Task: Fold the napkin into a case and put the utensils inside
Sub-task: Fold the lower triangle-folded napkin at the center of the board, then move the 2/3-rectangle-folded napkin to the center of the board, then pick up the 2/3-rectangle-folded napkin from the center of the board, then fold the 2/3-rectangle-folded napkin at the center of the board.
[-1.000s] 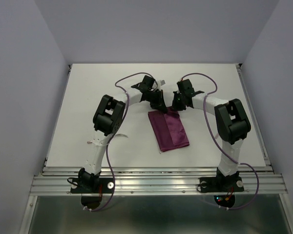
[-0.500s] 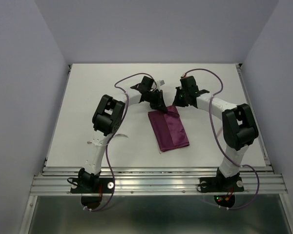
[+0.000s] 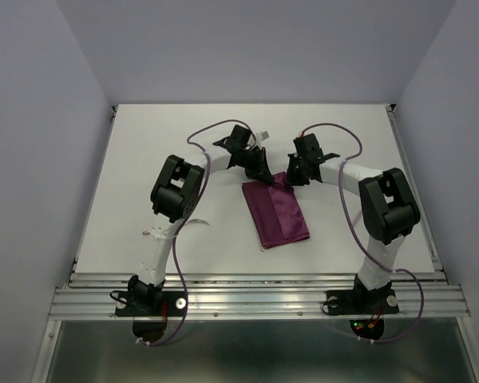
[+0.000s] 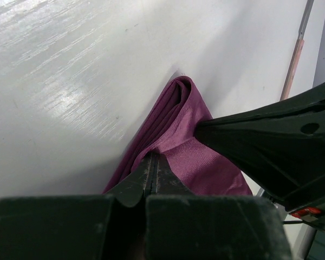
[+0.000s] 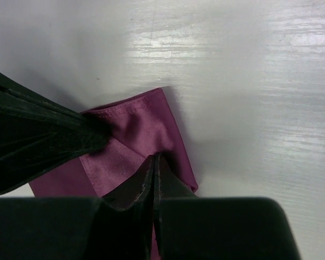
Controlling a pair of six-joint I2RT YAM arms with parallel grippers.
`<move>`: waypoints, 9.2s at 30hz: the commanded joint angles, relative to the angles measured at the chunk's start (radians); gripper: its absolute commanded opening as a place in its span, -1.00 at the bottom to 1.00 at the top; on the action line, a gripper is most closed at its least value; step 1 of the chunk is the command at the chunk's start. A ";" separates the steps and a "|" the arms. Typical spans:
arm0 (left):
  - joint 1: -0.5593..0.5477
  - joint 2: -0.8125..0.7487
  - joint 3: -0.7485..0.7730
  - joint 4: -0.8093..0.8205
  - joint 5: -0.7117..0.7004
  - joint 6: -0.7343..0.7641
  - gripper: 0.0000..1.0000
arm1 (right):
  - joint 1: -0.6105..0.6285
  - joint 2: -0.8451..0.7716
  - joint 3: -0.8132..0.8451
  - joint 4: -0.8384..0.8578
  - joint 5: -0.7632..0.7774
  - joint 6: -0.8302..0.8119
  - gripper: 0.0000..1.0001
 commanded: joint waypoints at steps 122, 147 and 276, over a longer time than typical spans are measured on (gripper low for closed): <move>0.068 -0.254 -0.261 -0.014 -0.335 -0.052 -0.18 | 0.070 -0.004 -0.017 -0.004 0.174 0.100 -0.83; 0.064 -0.404 -0.352 -0.071 -0.392 -0.006 0.01 | 0.070 -0.082 0.033 -0.004 0.129 0.059 -0.80; -0.119 -0.123 -0.094 -0.140 -0.288 -0.118 -1.00 | 0.000 -0.096 -0.140 0.137 -0.032 0.150 0.61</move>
